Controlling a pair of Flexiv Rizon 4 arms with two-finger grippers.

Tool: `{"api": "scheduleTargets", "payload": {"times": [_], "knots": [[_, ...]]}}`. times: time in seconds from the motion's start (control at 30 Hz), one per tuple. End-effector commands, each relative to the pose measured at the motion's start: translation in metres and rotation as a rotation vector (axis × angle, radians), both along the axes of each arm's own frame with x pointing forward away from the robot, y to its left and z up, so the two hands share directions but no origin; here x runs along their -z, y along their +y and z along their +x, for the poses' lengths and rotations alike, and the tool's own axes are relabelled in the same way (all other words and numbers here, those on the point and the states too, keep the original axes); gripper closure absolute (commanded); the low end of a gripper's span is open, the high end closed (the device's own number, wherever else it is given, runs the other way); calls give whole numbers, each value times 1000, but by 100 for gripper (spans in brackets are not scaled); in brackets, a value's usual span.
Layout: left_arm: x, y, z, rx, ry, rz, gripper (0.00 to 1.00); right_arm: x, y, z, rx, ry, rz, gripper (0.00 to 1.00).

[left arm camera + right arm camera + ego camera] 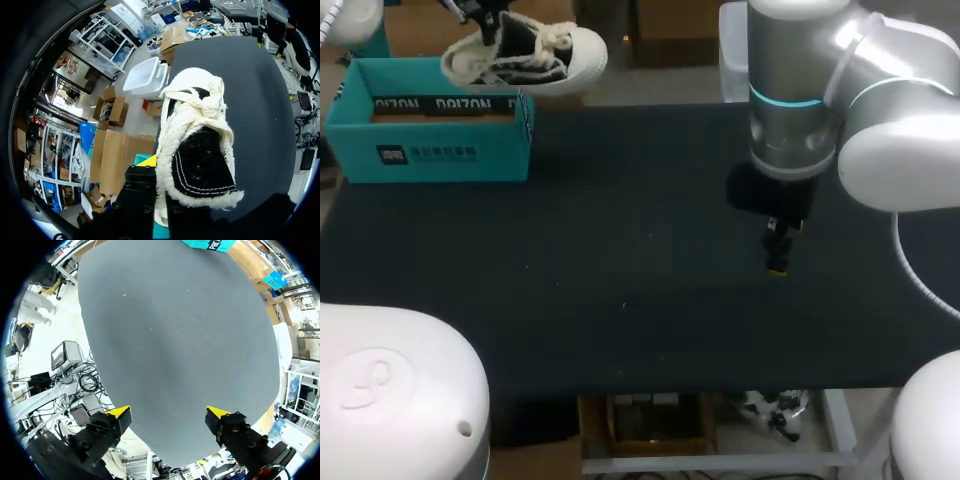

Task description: Open the shoe tongue, take the insole out of the shoe, put the insole back into the shoe, and pack the shoe into the shoebox

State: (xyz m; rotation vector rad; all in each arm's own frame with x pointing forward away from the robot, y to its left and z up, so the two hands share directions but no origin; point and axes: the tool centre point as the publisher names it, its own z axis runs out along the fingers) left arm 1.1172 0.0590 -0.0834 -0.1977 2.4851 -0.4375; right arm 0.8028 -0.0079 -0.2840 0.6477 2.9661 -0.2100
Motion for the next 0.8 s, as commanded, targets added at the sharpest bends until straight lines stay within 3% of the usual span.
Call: {"api": "scheduleTargets", "payload": {"times": [0.03,0.17,0.43,0.8], "knots": [[-5,35,30,16,5,-34,100,0,-1,-1,0,-2,0,0],[-5,63,54,-14,-1,-28,100,0,-1,-1,0,-2,0,0],[20,114,101,-58,26,10,100,0,-1,-1,0,-2,0,0],[68,161,121,-71,70,60,100,0,-1,-1,0,-2,0,0]]}}
